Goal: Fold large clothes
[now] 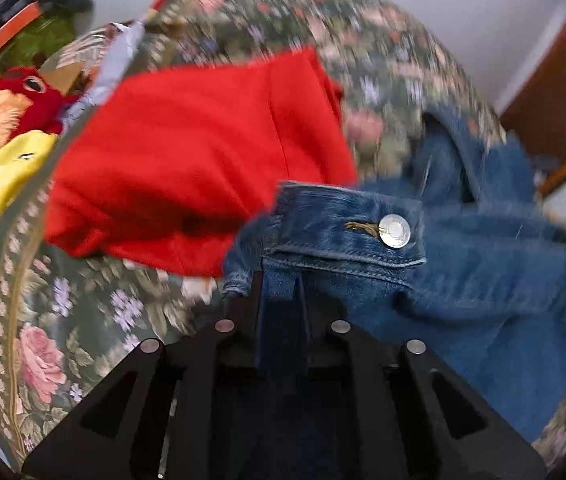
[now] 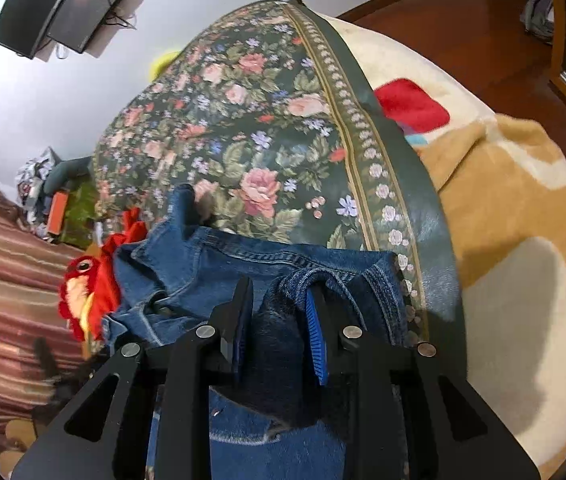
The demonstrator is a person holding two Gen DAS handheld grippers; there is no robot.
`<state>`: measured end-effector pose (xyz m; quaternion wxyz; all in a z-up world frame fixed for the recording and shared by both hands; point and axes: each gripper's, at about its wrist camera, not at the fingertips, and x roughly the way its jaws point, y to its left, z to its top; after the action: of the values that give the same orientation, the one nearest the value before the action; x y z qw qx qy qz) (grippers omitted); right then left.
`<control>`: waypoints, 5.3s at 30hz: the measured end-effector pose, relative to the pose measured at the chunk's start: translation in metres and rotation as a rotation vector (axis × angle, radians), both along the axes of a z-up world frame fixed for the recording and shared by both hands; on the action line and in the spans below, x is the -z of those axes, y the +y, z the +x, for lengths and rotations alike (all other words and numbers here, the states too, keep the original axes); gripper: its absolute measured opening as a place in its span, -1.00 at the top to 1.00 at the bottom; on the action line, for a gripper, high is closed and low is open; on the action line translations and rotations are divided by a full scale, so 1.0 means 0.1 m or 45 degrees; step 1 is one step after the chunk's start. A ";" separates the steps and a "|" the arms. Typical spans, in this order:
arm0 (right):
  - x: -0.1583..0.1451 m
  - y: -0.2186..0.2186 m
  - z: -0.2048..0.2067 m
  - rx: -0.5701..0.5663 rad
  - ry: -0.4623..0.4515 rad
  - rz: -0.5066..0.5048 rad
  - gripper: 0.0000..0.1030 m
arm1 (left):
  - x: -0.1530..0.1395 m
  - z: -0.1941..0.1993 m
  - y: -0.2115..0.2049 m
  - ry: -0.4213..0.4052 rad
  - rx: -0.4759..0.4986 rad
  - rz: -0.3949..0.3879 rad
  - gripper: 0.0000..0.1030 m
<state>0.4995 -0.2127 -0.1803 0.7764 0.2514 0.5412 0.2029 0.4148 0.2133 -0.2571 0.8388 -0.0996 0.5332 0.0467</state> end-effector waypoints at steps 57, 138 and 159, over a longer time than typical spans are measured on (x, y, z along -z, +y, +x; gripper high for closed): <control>0.03 1.08 -0.64 -0.242 -0.243 -0.360 -0.69 | -0.50 0.06 -0.94 -0.080 0.165 -0.020 -0.16; 0.10 1.61 -1.50 -0.545 -0.322 -0.550 -1.00 | 0.63 -0.88 0.13 -0.144 -0.537 -1.088 -0.82; -0.45 1.79 -1.45 -0.472 -0.561 -0.623 -1.00 | -1.49 -1.34 -0.76 -0.803 -0.212 -0.274 0.25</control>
<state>0.3549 -0.0333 -0.1352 0.8614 -0.0934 0.4299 0.2538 0.2809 0.1376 -0.1077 0.9404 -0.2400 0.2394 0.0253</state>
